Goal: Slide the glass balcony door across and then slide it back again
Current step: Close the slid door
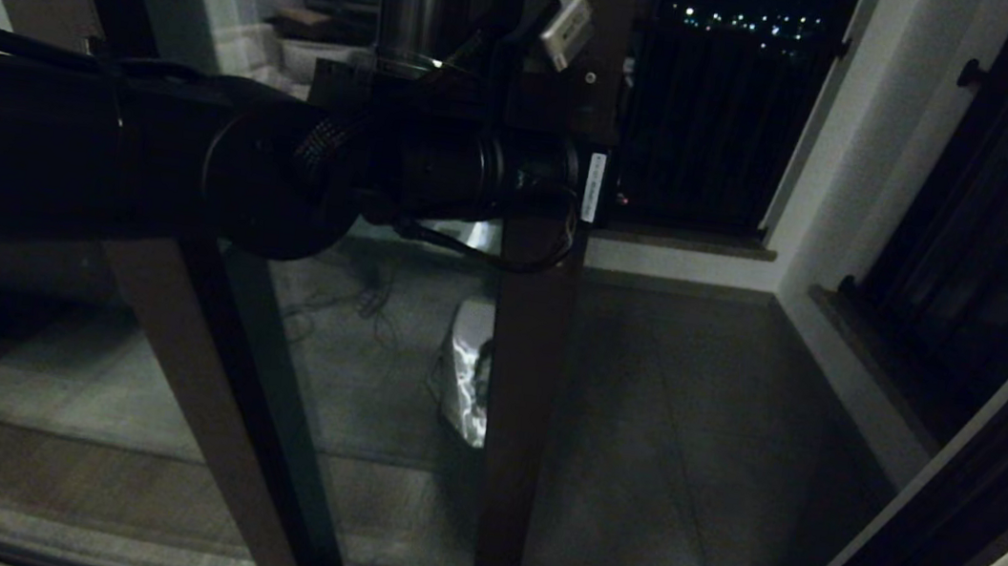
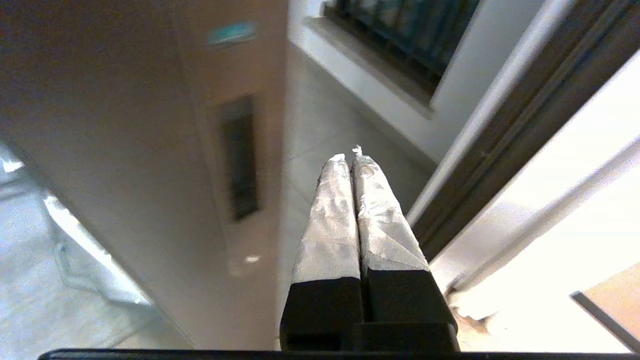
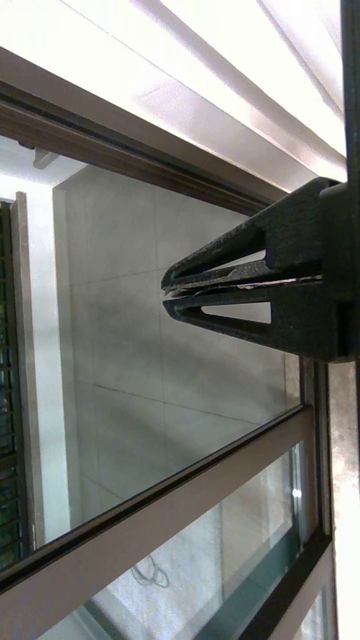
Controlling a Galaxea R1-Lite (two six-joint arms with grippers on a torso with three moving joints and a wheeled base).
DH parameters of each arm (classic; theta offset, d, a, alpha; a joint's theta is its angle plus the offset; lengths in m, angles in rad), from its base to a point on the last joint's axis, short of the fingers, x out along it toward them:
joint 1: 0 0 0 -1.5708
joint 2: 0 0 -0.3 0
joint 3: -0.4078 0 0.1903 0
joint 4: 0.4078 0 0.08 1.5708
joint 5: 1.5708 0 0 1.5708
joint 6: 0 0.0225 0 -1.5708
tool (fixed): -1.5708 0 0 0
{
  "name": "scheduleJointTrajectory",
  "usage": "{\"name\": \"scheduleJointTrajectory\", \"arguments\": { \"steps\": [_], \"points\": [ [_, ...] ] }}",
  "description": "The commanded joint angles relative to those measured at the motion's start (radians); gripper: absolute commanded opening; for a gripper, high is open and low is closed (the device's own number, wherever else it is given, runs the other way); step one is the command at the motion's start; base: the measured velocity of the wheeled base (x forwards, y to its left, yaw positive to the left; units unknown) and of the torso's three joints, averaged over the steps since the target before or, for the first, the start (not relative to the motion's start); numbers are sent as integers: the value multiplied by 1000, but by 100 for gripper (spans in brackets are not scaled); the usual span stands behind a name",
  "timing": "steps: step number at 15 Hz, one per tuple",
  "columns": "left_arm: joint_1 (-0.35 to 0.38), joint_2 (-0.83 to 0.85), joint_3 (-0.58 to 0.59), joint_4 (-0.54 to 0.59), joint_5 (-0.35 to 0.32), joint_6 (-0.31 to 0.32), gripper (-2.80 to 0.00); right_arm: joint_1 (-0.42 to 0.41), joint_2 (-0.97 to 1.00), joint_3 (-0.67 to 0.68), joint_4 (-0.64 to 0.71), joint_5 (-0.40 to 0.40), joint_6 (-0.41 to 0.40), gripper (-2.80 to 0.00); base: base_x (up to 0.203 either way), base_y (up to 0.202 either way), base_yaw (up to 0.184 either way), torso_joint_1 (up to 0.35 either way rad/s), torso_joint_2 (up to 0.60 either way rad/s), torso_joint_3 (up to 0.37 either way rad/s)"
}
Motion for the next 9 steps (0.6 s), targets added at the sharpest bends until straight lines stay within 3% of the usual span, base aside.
{"name": "scheduleJointTrajectory", "arguments": {
  "steps": [1, 5, 9],
  "points": [
    [0, -68, 43, 1, 6, -5, -280, 0, 0, 0, 0, 0, 1, -280, 0, 0, 0, 0, 0, 0],
    [21, -296, 179, 90, 59, -6, -280, 0, 0, 0, 0, 0, -1, -280, 0, 0, 0, 0, 0, 0],
    [197, -621, 367, 167, 80, -4, -280, 0, 0, 0, 0, 0, 0, -280, 0, 0, 0, 0, 0, 0]
  ]
}}
